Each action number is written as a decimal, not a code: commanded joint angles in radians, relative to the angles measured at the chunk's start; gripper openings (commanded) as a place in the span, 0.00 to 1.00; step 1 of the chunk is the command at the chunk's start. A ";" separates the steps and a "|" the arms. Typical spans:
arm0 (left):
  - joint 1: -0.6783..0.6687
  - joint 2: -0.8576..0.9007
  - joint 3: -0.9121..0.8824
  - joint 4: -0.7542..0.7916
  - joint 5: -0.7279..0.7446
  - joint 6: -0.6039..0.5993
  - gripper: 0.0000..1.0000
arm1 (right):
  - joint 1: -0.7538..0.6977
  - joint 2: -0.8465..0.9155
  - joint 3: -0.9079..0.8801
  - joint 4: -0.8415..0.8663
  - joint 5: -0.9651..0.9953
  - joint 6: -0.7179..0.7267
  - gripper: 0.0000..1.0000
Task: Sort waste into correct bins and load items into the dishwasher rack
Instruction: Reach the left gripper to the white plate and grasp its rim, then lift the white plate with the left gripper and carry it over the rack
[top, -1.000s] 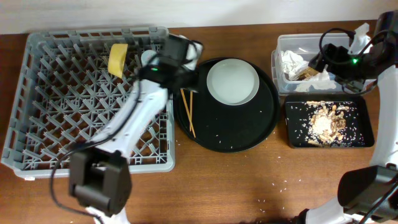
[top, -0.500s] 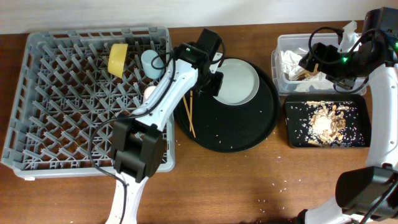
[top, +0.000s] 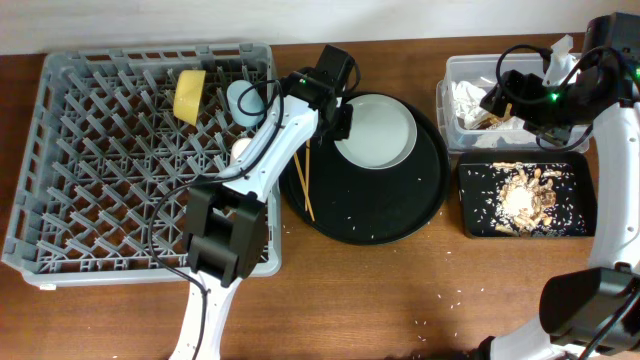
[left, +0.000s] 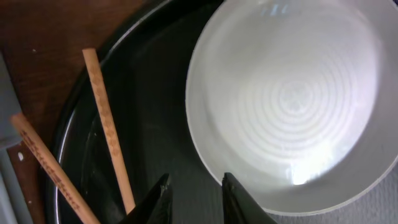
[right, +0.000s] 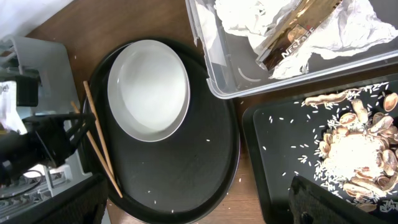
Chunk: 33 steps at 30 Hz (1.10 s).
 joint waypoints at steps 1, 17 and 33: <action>0.003 0.063 0.017 0.004 -0.021 -0.044 0.26 | 0.006 0.003 -0.002 -0.001 0.013 -0.011 0.94; -0.040 0.144 0.017 0.048 -0.021 -0.053 0.25 | 0.006 0.003 -0.002 -0.001 0.013 -0.011 0.95; -0.020 0.108 0.179 -0.091 -0.023 0.045 0.01 | 0.006 0.003 -0.002 -0.001 0.020 -0.014 0.96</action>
